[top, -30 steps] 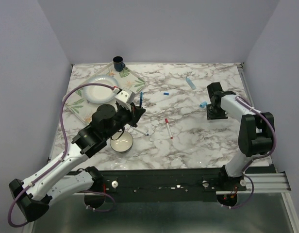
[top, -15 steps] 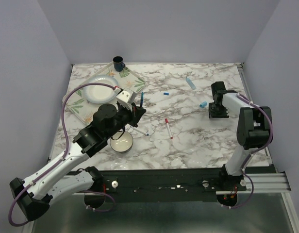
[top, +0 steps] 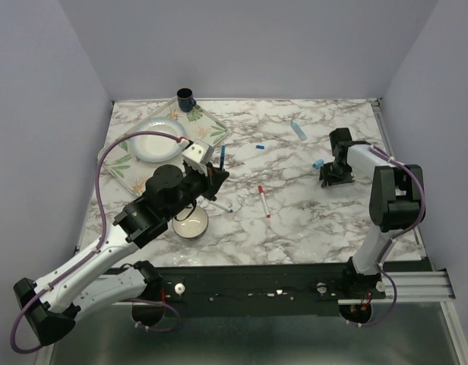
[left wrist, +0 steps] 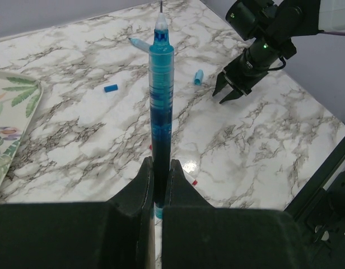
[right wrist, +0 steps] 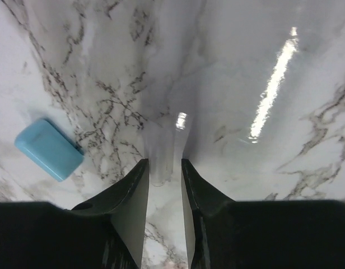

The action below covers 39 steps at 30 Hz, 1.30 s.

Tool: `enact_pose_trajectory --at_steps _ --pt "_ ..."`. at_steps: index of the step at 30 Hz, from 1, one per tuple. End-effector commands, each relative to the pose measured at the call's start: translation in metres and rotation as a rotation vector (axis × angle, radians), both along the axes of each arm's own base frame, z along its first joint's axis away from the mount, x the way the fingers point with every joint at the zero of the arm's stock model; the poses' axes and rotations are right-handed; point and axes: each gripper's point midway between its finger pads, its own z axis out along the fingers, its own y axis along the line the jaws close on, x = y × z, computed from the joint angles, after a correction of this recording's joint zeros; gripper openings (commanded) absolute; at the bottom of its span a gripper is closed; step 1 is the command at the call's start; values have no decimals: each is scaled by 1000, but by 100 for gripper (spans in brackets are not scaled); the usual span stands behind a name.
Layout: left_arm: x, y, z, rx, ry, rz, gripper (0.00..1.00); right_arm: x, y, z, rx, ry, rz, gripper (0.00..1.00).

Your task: Insert the pens into the pen caps

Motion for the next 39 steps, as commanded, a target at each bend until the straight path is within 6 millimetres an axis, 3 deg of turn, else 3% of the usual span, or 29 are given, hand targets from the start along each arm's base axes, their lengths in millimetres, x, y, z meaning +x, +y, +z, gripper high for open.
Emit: enact_pose_trajectory --at_steps 1,5,7,10,11,14,22,27,31,34,37,39 --pt "-1 8 8 -9 -26 30 0 -36 8 4 43 65 69 38" --pt "-4 9 12 -26 -28 26 0 -57 6 10 29 81 103 42" --pt "-5 9 14 -35 -33 23 0 -61 0 10 -5 68 125 37" --pt "-7 11 16 -44 -37 22 0 -52 -1 14 -39 -23 230 34" --pt "-8 11 18 -48 -39 22 0 -42 -2 17 -61 -72 299 35" --pt "-7 13 18 -49 -41 31 0 -36 -2 17 -80 -87 365 39" --pt "-3 14 13 -33 -38 48 0 -9 0 17 -66 -85 340 44" --pt "0 18 13 -25 -45 72 0 -20 0 -6 -48 36 322 42" --pt "2 18 10 -17 -41 81 0 -28 -6 -4 -77 69 317 41" --pt "3 19 11 -18 -42 82 0 -23 -12 1 -110 61 329 41" --pt "4 19 9 -14 -40 88 0 -7 -13 11 -142 33 426 39" --pt "4 17 8 -12 -37 82 0 5 -13 16 -185 -10 614 39"
